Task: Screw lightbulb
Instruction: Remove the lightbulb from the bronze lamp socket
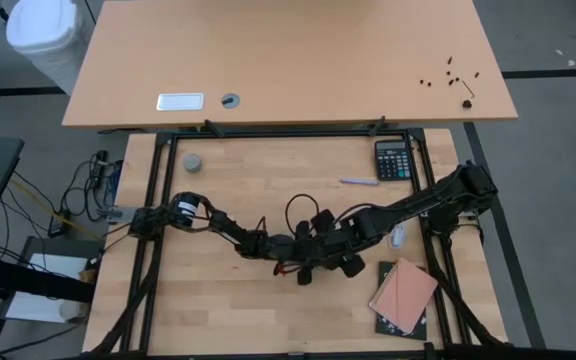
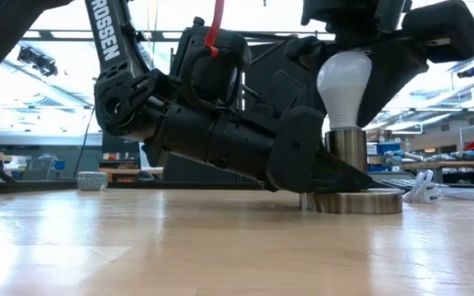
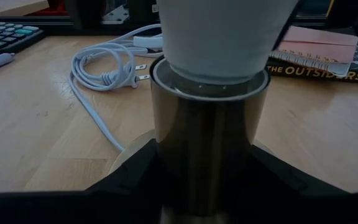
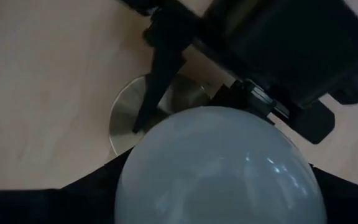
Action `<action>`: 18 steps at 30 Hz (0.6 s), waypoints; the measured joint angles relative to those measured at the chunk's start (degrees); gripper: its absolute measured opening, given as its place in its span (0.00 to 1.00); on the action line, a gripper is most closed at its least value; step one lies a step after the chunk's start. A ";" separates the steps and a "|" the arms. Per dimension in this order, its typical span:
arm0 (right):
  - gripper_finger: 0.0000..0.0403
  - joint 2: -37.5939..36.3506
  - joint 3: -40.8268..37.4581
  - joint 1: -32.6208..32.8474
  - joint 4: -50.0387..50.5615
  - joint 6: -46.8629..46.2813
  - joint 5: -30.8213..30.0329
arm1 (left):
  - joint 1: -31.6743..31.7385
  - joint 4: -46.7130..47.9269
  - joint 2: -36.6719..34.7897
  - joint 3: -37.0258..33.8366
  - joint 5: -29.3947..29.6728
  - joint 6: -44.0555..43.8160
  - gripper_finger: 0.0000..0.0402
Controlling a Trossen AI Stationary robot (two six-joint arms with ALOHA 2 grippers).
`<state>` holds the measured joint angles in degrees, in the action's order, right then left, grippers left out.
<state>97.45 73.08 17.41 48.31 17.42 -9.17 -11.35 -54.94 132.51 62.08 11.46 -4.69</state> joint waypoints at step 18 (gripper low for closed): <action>0.92 -0.22 0.11 0.92 -0.53 -29.50 -0.22 | 0.02 0.07 0.00 0.00 0.24 0.11 0.47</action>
<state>97.23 73.19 18.34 47.78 -12.08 -9.39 -11.33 -54.87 132.51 62.08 11.70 -4.58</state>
